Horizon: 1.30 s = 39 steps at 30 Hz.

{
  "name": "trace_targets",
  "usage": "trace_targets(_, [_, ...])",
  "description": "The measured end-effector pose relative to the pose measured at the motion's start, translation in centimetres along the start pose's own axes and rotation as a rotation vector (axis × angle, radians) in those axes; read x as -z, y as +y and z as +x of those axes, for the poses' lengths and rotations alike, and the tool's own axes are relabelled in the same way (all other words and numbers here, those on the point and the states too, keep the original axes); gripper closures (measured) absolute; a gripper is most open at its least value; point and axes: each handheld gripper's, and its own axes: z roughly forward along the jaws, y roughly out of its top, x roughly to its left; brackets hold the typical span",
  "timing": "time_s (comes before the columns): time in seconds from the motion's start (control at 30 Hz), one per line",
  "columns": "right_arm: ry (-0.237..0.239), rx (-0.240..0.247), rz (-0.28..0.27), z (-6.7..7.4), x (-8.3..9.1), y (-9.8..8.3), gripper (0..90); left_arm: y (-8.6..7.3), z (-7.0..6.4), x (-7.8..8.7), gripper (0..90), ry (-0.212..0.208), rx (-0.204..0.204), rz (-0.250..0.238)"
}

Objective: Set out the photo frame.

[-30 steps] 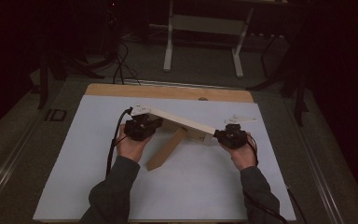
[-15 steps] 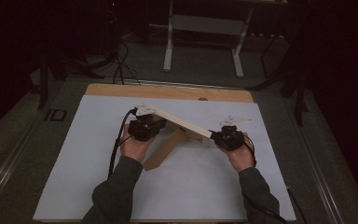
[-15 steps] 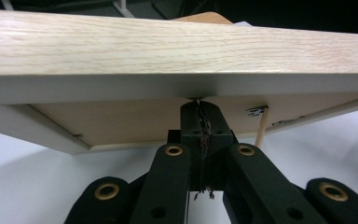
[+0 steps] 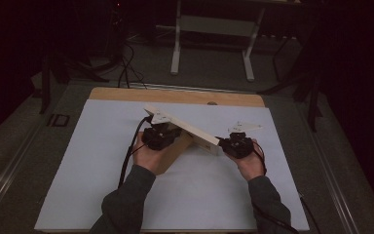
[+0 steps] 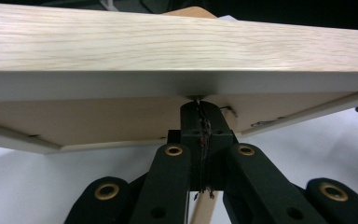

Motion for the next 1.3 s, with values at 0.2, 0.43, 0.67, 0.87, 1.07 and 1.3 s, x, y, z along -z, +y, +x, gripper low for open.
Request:
trace_targets(0.2, [0.006,0.005,0.002,0.2,0.0,0.0,89.9,0.1,-0.5,-0.2,89.7,0.003,-0.004,0.001])
trace_targets(0.43, [0.013,0.013,-0.001,0.5,0.0,0.1,89.9,0.2,-0.8,0.0,89.7,-0.006,-0.012,0.001])
trace_targets(0.67, [0.015,0.011,-0.004,0.6,0.0,0.1,89.9,0.4,-1.2,-0.1,89.7,-0.013,-0.02,0.009])
trace_targets(0.87, [0.023,0.015,-0.003,0.8,0.1,0.0,89.9,0.3,-1.7,-0.5,89.7,-0.02,-0.03,0.017])
trace_targets(1.07, [0.032,0.019,-0.003,1.0,0.1,0.0,89.9,0.4,-1.9,-0.8,89.8,-0.018,-0.031,0.022])
trace_targets(1.3, [0.052,0.041,-0.006,1.5,0.1,-0.1,90.0,0.5,-1.9,-1.0,89.8,-0.02,-0.033,0.026])
